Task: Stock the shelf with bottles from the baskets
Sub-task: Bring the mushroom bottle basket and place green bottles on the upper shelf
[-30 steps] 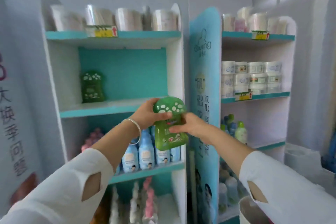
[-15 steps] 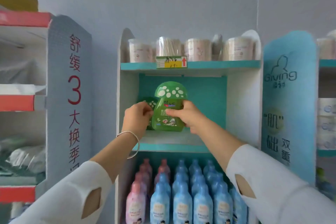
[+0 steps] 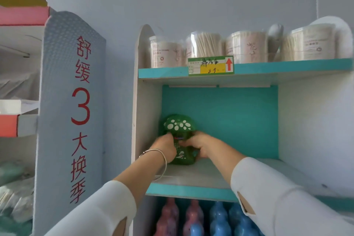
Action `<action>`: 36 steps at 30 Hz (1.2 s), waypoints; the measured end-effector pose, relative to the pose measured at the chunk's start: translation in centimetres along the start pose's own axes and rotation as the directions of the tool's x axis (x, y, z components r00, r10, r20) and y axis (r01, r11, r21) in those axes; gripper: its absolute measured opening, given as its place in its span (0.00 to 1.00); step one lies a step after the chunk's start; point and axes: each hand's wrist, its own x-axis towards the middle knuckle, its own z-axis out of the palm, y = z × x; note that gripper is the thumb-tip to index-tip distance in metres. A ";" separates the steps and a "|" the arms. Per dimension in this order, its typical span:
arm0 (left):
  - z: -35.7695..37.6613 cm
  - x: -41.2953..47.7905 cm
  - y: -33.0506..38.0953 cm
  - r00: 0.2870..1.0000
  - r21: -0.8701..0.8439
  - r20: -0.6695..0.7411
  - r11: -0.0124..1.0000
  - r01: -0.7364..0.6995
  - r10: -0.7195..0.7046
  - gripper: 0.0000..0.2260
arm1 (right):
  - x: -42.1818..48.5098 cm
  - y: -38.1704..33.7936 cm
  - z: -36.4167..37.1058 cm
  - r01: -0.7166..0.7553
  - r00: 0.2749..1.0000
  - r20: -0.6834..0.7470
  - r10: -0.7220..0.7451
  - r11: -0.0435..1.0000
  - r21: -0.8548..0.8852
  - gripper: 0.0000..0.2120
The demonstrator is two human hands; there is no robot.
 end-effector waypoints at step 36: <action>1.5 -13.1 7.2 0.945 0.009 -0.223 0.970 -0.243 0.239 0.12 | -16.0 2.5 -5.7 0.300 0.888 -0.120 -0.444 0.757 -0.580 0.09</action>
